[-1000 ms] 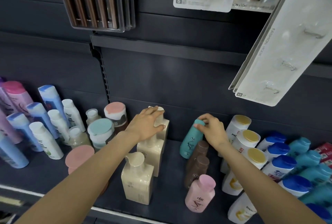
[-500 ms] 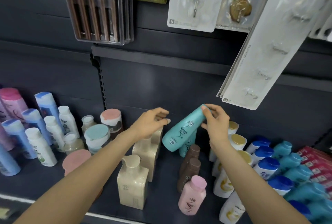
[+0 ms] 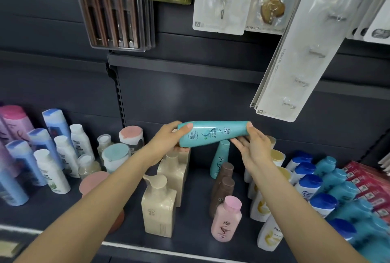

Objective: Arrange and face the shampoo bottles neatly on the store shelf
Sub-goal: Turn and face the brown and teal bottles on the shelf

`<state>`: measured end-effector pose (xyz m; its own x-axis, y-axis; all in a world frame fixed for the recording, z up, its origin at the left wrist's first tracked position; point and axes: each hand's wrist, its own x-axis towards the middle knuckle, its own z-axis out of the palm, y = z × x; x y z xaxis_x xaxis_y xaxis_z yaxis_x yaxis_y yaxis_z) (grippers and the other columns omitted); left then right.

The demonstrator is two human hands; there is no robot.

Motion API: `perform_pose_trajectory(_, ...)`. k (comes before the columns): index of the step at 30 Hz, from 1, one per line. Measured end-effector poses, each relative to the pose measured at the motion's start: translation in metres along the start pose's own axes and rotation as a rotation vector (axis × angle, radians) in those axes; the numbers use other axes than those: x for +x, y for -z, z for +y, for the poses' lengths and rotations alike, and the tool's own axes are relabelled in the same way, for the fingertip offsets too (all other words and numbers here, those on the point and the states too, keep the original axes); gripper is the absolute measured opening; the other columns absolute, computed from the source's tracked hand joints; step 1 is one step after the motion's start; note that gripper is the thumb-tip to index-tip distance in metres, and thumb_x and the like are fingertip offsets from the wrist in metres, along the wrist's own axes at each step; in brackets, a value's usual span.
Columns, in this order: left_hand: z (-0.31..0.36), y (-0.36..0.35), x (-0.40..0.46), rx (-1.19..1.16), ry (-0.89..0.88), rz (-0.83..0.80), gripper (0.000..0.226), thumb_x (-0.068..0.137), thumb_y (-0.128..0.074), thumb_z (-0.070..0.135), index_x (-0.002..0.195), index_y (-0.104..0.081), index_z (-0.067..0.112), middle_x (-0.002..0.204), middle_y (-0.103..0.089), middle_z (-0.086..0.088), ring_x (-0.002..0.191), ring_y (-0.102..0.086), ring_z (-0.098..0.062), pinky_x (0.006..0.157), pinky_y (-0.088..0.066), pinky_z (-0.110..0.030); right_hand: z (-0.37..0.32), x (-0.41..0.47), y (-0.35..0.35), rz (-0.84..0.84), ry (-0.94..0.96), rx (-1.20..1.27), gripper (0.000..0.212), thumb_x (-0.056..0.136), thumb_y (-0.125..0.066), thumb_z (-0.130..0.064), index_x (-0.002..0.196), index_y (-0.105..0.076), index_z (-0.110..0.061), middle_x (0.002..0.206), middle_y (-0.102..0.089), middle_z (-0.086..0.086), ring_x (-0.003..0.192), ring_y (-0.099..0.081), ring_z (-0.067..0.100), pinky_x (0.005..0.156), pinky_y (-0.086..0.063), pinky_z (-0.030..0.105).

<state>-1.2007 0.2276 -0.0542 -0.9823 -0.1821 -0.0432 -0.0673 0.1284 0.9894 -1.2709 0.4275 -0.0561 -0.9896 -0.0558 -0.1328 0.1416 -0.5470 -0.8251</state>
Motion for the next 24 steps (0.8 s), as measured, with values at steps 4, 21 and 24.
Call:
perform_pose_trajectory(4, -0.004, 0.007, -0.008, 0.023, -0.123, 0.133, 0.014, 0.088, -0.063, 0.031, 0.095, -0.062, 0.019, 0.099, -0.066, -0.004, 0.095, -0.066, -0.02, 0.072, -0.059, -0.033, -0.007, -0.001, 0.004, -0.088, -0.123, -0.106, 0.015, 0.097, -0.049, -0.012, 0.099, -0.056, 0.001, 0.112, -0.061, 0.023, 0.095, -0.064, 0.026, 0.086, -0.055, 0.034)
perform_pose_trajectory(21, -0.001, 0.008, -0.036, 0.374, -0.44, 0.159, 0.066, 0.063, -0.085, 0.011, 0.117, -0.053, 0.031, 0.116, -0.058, 0.009, 0.109, -0.057, -0.006, 0.097, -0.049, -0.03, -0.002, -0.008, 0.018, -0.259, -0.165, 0.181, 0.019, 0.095, -0.047, -0.006, 0.106, -0.06, 0.002, 0.093, -0.073, 0.013, 0.087, -0.071, 0.02, 0.077, -0.058, 0.03)
perform_pose_trajectory(24, -0.001, 0.0, -0.037, 0.429, -0.541, 0.179, 0.065, 0.066, -0.083, 0.01, 0.116, -0.05, 0.033, 0.114, -0.053, 0.01, 0.109, -0.055, -0.007, 0.096, -0.048, -0.026, -0.004, -0.008, 0.019, -0.278, -0.173, 0.258, 0.022, 0.094, -0.047, -0.007, 0.111, -0.06, -0.002, 0.106, -0.068, 0.017, 0.094, -0.07, 0.022, 0.08, -0.058, 0.032)
